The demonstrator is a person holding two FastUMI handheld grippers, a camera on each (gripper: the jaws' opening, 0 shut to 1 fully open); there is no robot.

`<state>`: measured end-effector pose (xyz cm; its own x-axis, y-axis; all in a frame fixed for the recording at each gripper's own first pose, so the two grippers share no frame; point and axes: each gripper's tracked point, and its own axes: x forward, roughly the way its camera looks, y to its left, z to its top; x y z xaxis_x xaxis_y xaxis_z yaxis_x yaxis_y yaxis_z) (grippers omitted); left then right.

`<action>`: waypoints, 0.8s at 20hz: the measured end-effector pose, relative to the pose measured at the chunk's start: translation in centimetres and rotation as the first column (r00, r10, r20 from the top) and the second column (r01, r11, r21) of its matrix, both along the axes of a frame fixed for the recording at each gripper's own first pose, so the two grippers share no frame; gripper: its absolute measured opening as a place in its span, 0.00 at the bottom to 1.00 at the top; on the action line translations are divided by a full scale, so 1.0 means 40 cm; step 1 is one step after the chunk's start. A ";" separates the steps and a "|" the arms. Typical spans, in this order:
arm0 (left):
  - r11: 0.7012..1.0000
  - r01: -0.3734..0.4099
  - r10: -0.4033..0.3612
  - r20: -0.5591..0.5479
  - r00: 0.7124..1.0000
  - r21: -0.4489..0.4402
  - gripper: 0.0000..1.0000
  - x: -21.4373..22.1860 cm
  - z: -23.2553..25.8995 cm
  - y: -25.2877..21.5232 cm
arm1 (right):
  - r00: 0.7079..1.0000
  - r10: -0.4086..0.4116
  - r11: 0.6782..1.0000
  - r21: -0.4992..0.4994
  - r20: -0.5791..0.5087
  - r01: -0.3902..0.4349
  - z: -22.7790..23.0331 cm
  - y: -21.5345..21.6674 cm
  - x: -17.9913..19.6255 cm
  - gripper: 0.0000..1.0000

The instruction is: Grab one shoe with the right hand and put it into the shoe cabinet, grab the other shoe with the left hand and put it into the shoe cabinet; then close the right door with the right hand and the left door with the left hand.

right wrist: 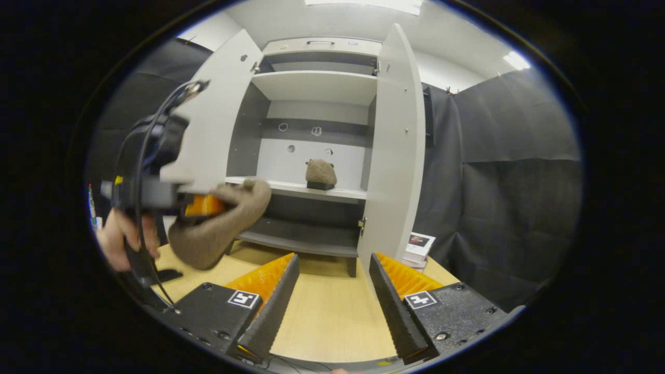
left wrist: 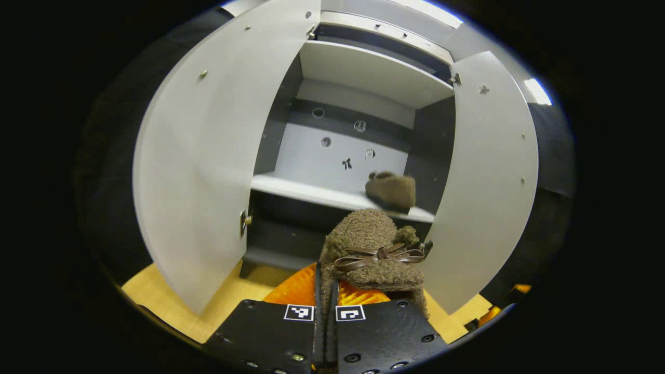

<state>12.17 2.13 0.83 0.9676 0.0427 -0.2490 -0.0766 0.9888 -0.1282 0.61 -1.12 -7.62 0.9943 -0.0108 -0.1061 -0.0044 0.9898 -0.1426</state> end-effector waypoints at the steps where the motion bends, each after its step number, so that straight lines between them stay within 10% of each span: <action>1: 0.999 -0.020 0.020 0.015 1.000 0.027 0.01 0.054 0.051 0.016 | 1.000 0.001 1.000 -0.002 0.006 -0.001 0.003 0.001 -0.002 0.87; 6: 0.999 -0.036 0.035 -0.035 0.999 -0.022 0.01 0.345 0.178 0.035 | 0.999 0.005 1.000 0.004 0.053 -0.006 0.039 0.018 -0.016 0.87; 16: 0.985 -0.161 0.131 -0.354 0.926 -0.057 0.02 0.675 -0.018 0.102 | 0.996 -0.084 0.996 0.034 0.023 0.083 0.020 -0.053 -0.029 0.87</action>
